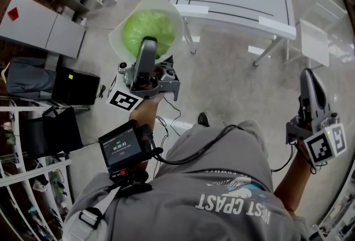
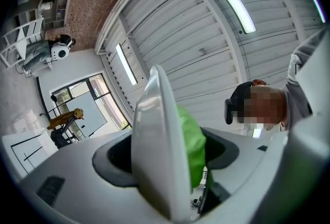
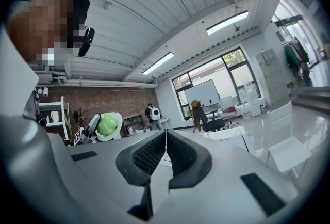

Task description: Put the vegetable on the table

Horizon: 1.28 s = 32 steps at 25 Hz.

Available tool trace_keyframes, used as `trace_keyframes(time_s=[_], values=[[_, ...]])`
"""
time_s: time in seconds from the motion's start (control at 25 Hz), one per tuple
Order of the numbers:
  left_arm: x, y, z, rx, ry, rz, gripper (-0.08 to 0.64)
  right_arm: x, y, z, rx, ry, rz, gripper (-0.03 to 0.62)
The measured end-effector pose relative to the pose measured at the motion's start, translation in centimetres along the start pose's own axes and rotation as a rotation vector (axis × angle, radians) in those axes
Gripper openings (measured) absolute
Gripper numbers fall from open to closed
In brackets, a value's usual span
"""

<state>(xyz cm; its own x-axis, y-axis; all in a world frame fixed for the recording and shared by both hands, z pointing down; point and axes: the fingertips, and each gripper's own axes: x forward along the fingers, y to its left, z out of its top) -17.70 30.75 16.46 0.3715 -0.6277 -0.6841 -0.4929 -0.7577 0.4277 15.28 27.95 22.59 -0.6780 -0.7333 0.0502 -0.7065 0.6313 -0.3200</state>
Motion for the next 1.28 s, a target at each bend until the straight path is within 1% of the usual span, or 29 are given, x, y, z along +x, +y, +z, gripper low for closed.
trace_keyframes(time_s=[0.08, 0.2, 0.28, 0.4, 0.52, 0.68, 0.8, 0.88, 1.0, 1.08, 1.2, 1.28], values=[[0.4, 1.4, -1.3, 0.006, 0.009, 0.007, 0.339, 0.6, -1.1, -0.6, 0.003, 0.013, 0.006, 0.008], [0.7, 2.7, -2.4, -0.028, -0.013, 0.044, 0.339, 1.1, -2.7, -1.6, 0.022, 0.063, 0.022, 0.008], [1.3, 2.8, -1.8, -0.028, -0.035, 0.057, 0.34, 1.7, -3.6, -0.9, 0.034, 0.077, 0.014, 0.008], [2.4, 2.4, -1.7, -0.011, -0.048, 0.062, 0.34, 2.6, -5.1, 1.2, 0.036, 0.063, 0.029, 0.008], [3.9, 2.8, -3.5, 0.02, -0.035, 0.067, 0.341, 3.7, -7.0, 1.8, 0.024, 0.07, 0.06, 0.008], [5.8, 4.6, -6.3, -0.012, -0.06, 0.098, 0.34, 5.9, -10.1, 2.3, 0.01, 0.102, 0.089, 0.008], [6.3, 5.4, -8.1, 0.004, -0.022, 0.121, 0.339, 6.8, -11.9, 1.9, 0.041, 0.118, 0.094, 0.008], [6.9, 5.8, -8.5, 0.002, -0.019, 0.129, 0.341, 7.7, -12.4, 2.3, 0.031, 0.123, 0.111, 0.008], [7.7, 6.6, -8.9, -0.008, -0.046, 0.142, 0.339, 8.7, -13.5, 3.0, 0.018, 0.121, 0.131, 0.008], [8.3, 7.0, -9.5, -0.01, -0.054, 0.147, 0.339, 8.9, -14.8, 2.8, 0.035, 0.122, 0.132, 0.008], [8.9, 7.3, -10.0, -0.012, -0.049, 0.146, 0.34, 9.5, -15.4, 2.8, 0.03, 0.136, 0.139, 0.008], [9.0, 7.6, -9.7, -0.024, -0.054, 0.138, 0.341, 9.9, -15.9, 2.3, 0.047, 0.152, 0.122, 0.008]])
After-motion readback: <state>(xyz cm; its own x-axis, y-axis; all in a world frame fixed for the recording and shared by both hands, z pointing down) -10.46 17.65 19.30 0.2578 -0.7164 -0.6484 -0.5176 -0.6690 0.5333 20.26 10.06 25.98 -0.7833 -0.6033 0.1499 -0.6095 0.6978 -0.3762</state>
